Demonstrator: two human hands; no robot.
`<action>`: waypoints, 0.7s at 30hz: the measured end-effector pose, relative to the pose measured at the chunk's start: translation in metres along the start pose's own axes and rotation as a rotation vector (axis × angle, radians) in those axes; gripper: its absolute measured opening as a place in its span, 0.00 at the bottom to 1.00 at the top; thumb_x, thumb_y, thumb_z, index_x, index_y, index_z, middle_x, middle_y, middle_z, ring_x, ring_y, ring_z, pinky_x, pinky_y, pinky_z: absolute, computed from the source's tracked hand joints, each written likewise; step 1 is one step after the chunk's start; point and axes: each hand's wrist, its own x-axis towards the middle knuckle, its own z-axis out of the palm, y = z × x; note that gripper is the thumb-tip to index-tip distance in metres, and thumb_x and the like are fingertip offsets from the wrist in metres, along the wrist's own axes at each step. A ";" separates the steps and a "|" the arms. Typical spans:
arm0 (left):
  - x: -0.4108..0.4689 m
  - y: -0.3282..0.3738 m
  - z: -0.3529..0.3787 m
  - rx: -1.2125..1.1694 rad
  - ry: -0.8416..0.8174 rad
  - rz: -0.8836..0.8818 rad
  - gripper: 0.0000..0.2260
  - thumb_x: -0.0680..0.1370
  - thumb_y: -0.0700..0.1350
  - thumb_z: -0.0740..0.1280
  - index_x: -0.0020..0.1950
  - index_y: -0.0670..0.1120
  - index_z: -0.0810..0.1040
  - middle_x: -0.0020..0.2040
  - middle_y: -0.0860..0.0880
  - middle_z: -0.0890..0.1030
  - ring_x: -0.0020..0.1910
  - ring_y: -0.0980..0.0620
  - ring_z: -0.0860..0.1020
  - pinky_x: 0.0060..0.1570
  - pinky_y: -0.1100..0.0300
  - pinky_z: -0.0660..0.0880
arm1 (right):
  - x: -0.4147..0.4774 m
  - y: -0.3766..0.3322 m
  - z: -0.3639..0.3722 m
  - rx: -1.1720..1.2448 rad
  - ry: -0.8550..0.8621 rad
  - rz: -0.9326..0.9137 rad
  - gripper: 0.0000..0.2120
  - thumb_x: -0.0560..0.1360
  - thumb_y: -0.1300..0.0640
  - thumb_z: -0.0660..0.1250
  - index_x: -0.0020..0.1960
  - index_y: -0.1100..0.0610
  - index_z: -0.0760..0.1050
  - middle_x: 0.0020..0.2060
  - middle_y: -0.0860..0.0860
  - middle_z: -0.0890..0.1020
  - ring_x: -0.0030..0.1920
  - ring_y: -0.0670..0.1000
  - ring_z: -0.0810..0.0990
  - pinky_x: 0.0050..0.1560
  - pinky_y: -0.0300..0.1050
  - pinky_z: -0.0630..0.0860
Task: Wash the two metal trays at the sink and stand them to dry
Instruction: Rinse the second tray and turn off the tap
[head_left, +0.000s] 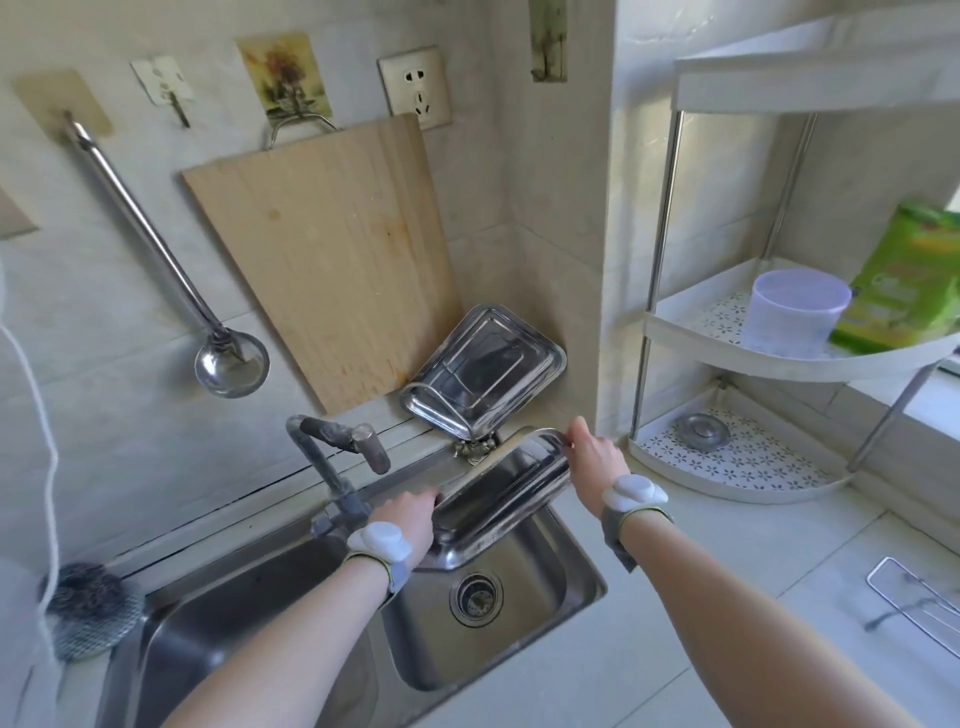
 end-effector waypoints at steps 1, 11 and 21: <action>0.002 -0.002 0.002 -0.023 -0.019 -0.019 0.14 0.79 0.37 0.57 0.62 0.47 0.72 0.56 0.43 0.80 0.54 0.41 0.80 0.49 0.50 0.76 | 0.002 -0.003 -0.003 -0.023 -0.065 -0.009 0.08 0.80 0.64 0.55 0.49 0.52 0.60 0.36 0.55 0.78 0.34 0.58 0.77 0.37 0.55 0.77; 0.029 -0.028 0.030 -0.209 -0.041 -0.185 0.13 0.80 0.38 0.54 0.62 0.45 0.72 0.58 0.43 0.80 0.57 0.43 0.79 0.55 0.53 0.74 | 0.102 -0.045 -0.018 0.018 -0.068 0.121 0.33 0.72 0.68 0.55 0.68 0.38 0.66 0.58 0.52 0.81 0.48 0.56 0.82 0.54 0.55 0.79; 0.065 -0.055 0.060 -0.223 -0.098 -0.032 0.20 0.78 0.36 0.56 0.66 0.53 0.73 0.56 0.47 0.81 0.55 0.46 0.80 0.50 0.57 0.74 | 0.192 -0.076 -0.017 -0.141 -0.059 0.210 0.32 0.76 0.60 0.58 0.76 0.47 0.49 0.72 0.50 0.66 0.70 0.59 0.67 0.65 0.59 0.69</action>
